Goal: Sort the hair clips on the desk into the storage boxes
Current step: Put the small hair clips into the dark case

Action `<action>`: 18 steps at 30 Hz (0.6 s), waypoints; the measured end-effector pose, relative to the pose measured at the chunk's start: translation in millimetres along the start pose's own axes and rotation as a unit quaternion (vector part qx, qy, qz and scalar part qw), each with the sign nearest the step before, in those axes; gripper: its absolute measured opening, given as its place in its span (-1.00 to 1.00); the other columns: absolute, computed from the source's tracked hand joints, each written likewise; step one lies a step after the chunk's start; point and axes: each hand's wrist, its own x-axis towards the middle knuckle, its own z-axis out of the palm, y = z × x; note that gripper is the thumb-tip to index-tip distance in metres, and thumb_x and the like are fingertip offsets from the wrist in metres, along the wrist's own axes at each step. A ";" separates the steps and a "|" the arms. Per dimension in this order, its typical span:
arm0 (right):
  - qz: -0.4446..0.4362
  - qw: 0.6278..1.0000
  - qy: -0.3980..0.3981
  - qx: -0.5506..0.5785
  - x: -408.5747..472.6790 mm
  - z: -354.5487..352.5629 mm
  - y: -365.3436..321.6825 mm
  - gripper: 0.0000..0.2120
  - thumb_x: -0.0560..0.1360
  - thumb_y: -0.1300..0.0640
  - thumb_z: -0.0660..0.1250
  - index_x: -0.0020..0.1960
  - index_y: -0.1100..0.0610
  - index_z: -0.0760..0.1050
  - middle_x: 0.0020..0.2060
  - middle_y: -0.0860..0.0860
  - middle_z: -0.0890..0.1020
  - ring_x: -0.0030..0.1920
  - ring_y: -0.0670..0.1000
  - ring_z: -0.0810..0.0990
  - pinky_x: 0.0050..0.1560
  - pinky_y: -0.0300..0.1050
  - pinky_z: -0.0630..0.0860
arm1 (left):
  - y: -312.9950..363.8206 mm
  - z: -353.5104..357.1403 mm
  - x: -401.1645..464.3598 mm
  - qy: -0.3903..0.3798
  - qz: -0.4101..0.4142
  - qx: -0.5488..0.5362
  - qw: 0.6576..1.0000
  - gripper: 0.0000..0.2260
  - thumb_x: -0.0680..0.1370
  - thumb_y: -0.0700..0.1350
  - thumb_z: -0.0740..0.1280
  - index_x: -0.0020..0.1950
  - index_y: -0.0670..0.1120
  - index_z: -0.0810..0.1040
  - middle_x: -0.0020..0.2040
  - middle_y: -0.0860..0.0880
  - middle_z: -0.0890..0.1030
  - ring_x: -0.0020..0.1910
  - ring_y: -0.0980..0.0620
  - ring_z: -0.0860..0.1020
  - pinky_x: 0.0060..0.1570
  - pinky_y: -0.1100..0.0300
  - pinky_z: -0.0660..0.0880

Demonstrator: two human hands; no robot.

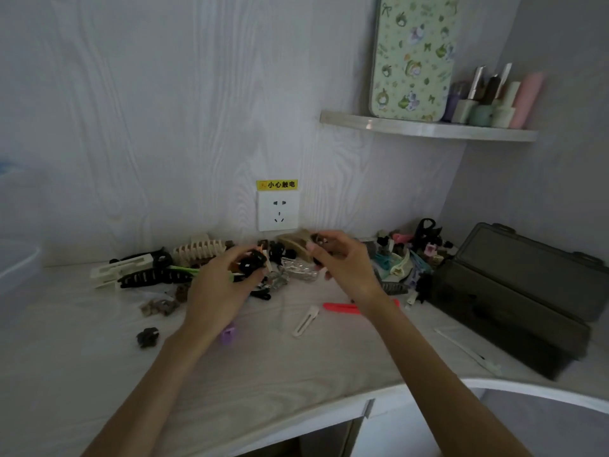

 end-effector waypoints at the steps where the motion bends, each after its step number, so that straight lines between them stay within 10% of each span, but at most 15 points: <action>1: -0.018 0.999 0.027 -0.038 -2.3 -18.4 -3.4 -0.80 0.45 0.18 0.40 0.06 0.17 0.54 -0.24 -0.03 0.64 -0.43 -0.19 0.57 -0.44 -0.33 0.49 | 11.0 7.9 2.9 -0.009 0.003 -0.018 1.000 -0.59 0.41 -0.02 0.47 0.23 0.06 0.51 0.10 0.11 0.61 0.08 0.13 0.57 0.07 0.18 0.48; 11: 0.027 0.861 0.214 -0.460 -71.2 -192.0 14.9 -0.76 0.50 0.02 0.32 0.16 -0.02 0.51 0.02 0.02 0.66 -0.03 0.10 0.63 -0.15 -0.08 0.54 | 161.9 163.6 4.1 -0.233 0.195 -0.003 0.953 -0.63 0.52 0.02 0.32 0.30 -0.04 0.45 0.22 -0.03 0.57 0.18 0.00 0.53 0.07 0.14 0.47; 18: 0.018 0.905 0.176 -0.386 -55.4 -207.9 33.4 -0.77 0.47 0.10 0.37 0.13 0.06 0.56 0.03 0.03 0.66 0.00 0.04 0.61 -0.08 -0.17 0.51 | 175.7 211.3 10.8 -0.220 0.208 0.136 0.943 -0.71 0.52 0.07 0.25 0.13 -0.07 0.56 0.06 -0.10 0.61 0.01 -0.13 0.58 -0.11 0.11 0.49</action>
